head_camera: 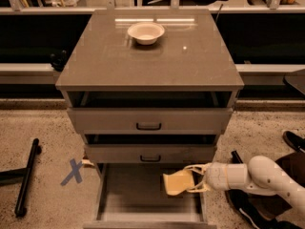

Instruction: Pick sponge from bottom drawer and place on counter

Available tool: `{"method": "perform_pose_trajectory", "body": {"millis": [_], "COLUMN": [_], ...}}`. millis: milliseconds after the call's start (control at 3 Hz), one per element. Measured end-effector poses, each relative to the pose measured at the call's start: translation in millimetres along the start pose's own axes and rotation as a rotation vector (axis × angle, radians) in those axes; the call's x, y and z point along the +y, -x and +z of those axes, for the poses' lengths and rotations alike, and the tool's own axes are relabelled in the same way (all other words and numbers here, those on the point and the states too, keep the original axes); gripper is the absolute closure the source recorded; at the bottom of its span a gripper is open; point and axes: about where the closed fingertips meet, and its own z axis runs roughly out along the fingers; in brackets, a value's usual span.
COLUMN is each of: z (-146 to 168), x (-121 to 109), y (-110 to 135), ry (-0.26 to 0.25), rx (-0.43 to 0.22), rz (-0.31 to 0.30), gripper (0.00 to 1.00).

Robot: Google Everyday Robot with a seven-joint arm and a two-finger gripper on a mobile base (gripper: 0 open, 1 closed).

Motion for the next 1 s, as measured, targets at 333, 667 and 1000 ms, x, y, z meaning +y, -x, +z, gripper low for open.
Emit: {"method": "perform_pose_trajectory", "body": {"millis": [333, 667, 1000], "z": [-46.0, -75.0, -78.9], "x": [-28.2, -42.2, -44.7], "y": [43.9, 90.2, 99.2], "ry": [-0.045, -0.067, -0.069], "rx": [-0.008, 0.044, 0.051], "rz": [-0.081, -0.238, -0.263], "gripper": [1.0, 1.0, 1.0]}}
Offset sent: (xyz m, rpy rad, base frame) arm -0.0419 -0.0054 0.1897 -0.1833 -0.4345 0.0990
